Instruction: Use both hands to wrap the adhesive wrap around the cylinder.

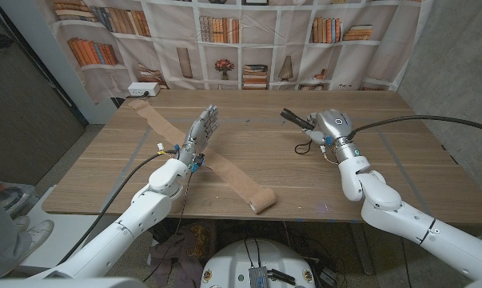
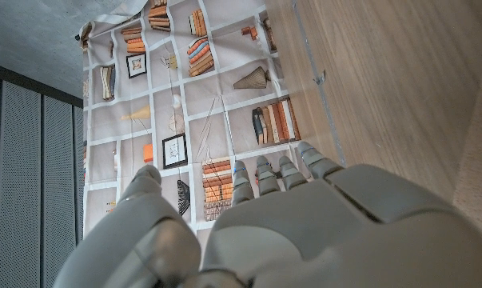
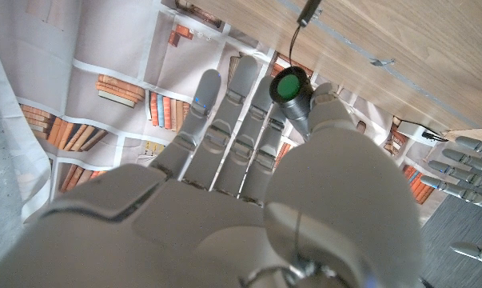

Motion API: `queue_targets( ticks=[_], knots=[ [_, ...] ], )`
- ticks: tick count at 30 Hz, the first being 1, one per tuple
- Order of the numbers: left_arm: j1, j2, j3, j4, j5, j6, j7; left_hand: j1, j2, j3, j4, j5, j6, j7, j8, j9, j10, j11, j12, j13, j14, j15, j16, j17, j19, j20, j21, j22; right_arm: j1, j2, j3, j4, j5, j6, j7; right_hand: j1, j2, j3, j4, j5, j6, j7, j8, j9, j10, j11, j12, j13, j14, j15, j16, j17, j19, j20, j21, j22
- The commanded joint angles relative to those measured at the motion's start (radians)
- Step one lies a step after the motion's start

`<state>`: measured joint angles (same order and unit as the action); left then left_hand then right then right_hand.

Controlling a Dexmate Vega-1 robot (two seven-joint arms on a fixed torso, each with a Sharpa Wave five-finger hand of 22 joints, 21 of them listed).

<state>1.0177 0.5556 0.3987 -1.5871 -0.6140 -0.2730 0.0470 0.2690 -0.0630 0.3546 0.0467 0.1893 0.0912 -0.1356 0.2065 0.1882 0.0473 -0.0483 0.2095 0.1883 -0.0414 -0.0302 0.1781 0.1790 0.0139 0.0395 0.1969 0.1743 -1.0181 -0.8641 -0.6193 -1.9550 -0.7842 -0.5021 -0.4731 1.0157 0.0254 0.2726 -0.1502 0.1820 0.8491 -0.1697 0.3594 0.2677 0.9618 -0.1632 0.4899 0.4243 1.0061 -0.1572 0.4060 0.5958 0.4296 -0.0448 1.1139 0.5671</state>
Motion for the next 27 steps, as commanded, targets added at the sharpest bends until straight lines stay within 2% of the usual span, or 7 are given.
queue_targets(
  ticks=[1,4,10,12,14,24,27],
  knots=[
    [0.015,0.015,0.002,-0.053,0.015,-0.025,-0.016,0.001,0.0,-0.005,-0.002,0.001,0.001,-0.001,-0.003,0.004,0.008,0.001,0.003,0.005,-0.008,0.0,0.01,0.005,-0.005,0.006,0.0,0.004,-0.018,0.021,0.034,0.015,-0.013,0.043,-0.085,0.112,0.115,0.005,0.007,0.002,0.039,-0.033,0.004,0.006,0.035,-0.03,-0.004,0.001,-0.008,-0.082,-0.007,0.004,-0.005,-0.155,0.008,0.0],
    [0.021,0.004,-0.004,-0.061,-0.015,-0.04,-0.032,0.004,0.001,-0.005,-0.004,0.001,0.0,-0.001,-0.004,0.004,0.015,0.002,0.005,0.005,-0.007,0.001,0.01,0.005,-0.006,0.008,0.0,0.004,-0.019,0.021,0.042,0.017,-0.011,0.05,-0.088,0.112,0.115,0.004,0.008,0.001,0.039,-0.034,0.004,0.006,0.035,-0.03,-0.006,0.001,-0.008,-0.082,-0.008,0.005,-0.005,-0.156,0.01,-0.001],
    [0.041,0.046,-0.006,-0.13,0.02,-0.012,-0.014,0.016,0.006,-0.001,-0.011,0.001,0.022,0.005,0.004,0.005,0.048,-0.004,0.017,0.006,0.013,0.011,0.017,0.005,-0.006,0.016,0.0,0.004,-0.017,0.017,0.054,0.022,-0.006,0.067,-0.093,0.11,0.117,0.004,0.01,0.001,0.038,-0.035,0.002,0.009,0.036,-0.03,-0.007,0.001,-0.009,-0.082,-0.01,0.007,-0.008,-0.155,0.011,-0.005],
    [0.043,0.054,-0.005,-0.132,-0.001,-0.028,-0.056,0.026,0.016,0.004,-0.015,-0.001,0.075,0.016,0.024,0.009,0.079,-0.023,0.027,0.01,0.03,0.016,0.022,0.007,-0.005,0.039,0.002,0.006,-0.018,0.016,0.058,0.023,-0.003,0.072,-0.092,0.11,0.117,0.004,0.011,0.0,0.037,-0.035,0.002,0.01,0.036,-0.03,-0.008,0.002,-0.01,-0.082,-0.011,0.007,-0.009,-0.155,0.012,-0.006],
    [0.041,0.056,-0.004,-0.12,-0.042,-0.047,-0.121,0.031,0.026,0.007,-0.016,-0.003,0.162,0.018,0.057,0.018,0.086,-0.025,0.028,0.013,0.033,0.017,0.021,0.01,-0.006,0.045,0.002,0.007,-0.018,0.017,0.059,0.026,-0.008,0.069,-0.095,0.11,0.117,0.004,0.011,0.0,0.037,-0.035,0.001,0.01,0.035,-0.03,-0.01,0.001,-0.011,-0.082,-0.012,0.008,-0.009,-0.155,0.012,-0.007],
    [0.087,0.123,-0.013,-0.234,0.075,0.005,-0.017,0.04,0.031,0.01,-0.022,-0.004,0.15,0.017,0.051,0.023,0.092,-0.017,0.029,0.015,0.031,0.029,0.019,0.01,-0.012,0.066,0.001,0.007,-0.02,0.019,0.068,0.032,0.0,0.073,-0.091,0.11,0.117,0.004,0.012,0.001,0.036,-0.035,-0.001,0.011,0.034,-0.03,-0.013,0.002,-0.014,-0.082,-0.016,0.01,-0.012,-0.156,0.015,-0.012],
    [0.1,0.124,-0.015,-0.243,0.084,-0.003,-0.008,0.041,0.031,0.01,-0.023,-0.004,0.149,0.016,0.051,0.024,0.095,-0.018,0.03,0.015,0.029,0.03,0.018,0.01,-0.013,0.067,0.0,0.007,-0.021,0.019,0.071,0.033,0.005,0.075,-0.091,0.11,0.117,0.004,0.012,0.001,0.037,-0.035,-0.001,0.012,0.035,-0.03,-0.013,0.003,-0.014,-0.082,-0.017,0.01,-0.012,-0.156,0.017,-0.012]
  ],
)
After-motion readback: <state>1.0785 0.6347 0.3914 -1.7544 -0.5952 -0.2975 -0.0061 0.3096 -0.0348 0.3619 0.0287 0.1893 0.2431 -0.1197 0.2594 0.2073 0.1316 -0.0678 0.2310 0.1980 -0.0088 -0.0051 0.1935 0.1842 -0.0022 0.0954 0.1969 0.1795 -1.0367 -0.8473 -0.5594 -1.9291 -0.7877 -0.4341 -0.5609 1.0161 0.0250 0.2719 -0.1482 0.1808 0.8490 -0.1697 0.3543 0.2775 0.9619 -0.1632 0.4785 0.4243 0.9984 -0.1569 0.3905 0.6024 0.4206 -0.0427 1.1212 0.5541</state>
